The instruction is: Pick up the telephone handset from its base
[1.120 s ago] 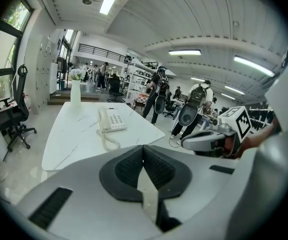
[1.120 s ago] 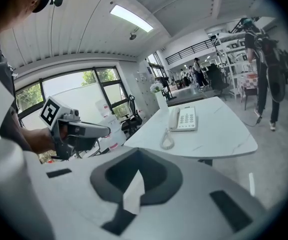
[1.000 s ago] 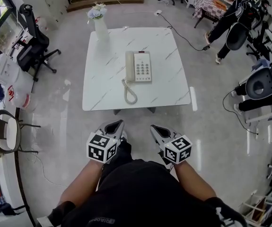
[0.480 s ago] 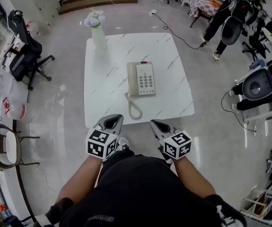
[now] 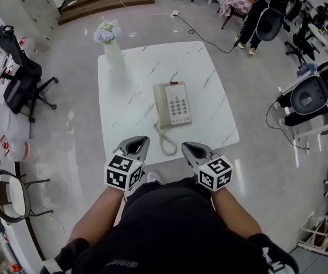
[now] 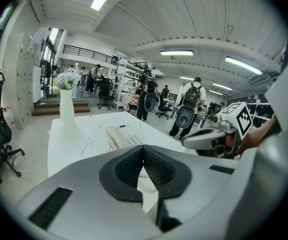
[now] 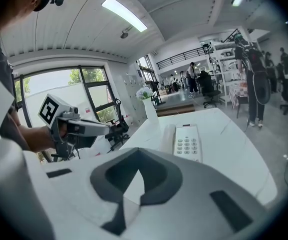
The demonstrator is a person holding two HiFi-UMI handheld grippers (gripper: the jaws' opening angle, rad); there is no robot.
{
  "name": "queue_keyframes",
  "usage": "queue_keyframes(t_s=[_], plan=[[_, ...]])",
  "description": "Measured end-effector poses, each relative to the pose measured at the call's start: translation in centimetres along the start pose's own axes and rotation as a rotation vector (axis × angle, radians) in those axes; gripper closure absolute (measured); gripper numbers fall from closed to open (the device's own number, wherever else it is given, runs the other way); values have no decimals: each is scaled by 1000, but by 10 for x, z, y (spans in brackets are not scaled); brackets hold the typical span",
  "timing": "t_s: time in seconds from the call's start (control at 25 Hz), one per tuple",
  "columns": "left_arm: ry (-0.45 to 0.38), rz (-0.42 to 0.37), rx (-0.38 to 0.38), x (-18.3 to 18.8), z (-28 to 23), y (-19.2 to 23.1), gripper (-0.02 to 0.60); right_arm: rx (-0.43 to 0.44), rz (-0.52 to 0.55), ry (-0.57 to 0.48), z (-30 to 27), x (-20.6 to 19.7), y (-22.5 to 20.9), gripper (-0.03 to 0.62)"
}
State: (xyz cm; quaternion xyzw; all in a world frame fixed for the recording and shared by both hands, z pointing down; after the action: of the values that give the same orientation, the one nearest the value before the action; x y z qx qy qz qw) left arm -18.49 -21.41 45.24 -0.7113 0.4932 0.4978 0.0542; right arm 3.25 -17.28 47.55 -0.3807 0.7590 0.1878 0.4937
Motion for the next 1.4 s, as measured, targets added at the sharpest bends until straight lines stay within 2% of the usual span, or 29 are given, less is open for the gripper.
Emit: queue_keyframes(t_s=[0.32,0.56,1.08,1.4], plan=[[9,15,17,8,-7,18,579,0,6,4,-16,13,-12,593],[-5,39,52,11,-13,17,578,44,30,8,-21,19,-25,592],[-70,104,157,24,-49,-17,579,150,80,27,-10,22,-89,593],[-78,117,199,25,-67,-35,578,203,82,27,-8,15,-112,593]])
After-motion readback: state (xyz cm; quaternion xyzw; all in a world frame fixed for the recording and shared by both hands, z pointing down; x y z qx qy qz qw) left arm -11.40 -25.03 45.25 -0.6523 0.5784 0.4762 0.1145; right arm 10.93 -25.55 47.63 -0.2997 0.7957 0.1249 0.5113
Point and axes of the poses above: the fingertips, and each gripper's own axes: z backward along the fingers, y to its left, x out of its top, the point moved 8 cm from there along z, backward along the fingers, and after that the axes turned 14 degrees about z, right-handed, at the moved point
